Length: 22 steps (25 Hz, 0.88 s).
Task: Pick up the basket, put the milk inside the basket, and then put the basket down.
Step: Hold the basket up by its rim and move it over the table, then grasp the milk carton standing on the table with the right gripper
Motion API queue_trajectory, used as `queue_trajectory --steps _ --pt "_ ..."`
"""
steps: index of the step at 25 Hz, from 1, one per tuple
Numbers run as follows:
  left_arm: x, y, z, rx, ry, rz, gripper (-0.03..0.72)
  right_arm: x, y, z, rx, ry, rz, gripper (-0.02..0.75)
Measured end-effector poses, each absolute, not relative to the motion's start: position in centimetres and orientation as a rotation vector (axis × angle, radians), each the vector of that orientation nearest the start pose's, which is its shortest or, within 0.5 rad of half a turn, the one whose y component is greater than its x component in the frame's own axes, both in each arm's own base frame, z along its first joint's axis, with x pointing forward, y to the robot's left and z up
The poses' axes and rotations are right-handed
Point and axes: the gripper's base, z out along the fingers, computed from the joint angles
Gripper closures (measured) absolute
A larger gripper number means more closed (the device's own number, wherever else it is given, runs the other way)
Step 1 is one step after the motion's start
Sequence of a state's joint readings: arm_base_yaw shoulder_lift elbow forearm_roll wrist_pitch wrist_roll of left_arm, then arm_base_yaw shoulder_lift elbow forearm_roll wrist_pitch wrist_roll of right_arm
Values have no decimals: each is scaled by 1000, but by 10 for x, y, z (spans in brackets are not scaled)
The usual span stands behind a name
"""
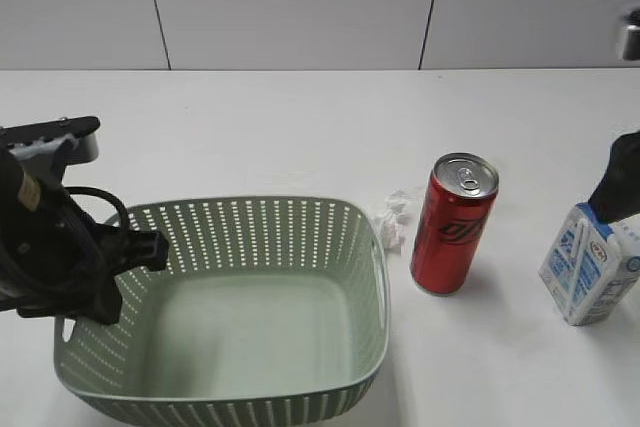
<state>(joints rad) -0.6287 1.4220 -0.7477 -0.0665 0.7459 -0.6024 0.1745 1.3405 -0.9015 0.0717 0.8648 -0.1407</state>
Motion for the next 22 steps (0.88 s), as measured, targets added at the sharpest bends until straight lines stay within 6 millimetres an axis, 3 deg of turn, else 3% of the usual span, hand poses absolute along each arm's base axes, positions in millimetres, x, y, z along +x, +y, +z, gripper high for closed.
queue_trajectory --steps 5,11,16,19,22 --pt "190 -143 198 -20 2963 -260 684 268 50 213 -417 2874 59 145" --pt "191 -143 198 -20 2957 -265 684 283 50 173 -448 2961 5 145" --pt "192 -144 198 -21 2947 -273 684 288 51 153 -451 3003 4 145" --pt "192 -144 198 -21 2947 -273 684 289 51 152 -449 3006 4 149" --pt "192 -144 198 -21 2947 -273 684 289 51 152 -431 3009 14 211"
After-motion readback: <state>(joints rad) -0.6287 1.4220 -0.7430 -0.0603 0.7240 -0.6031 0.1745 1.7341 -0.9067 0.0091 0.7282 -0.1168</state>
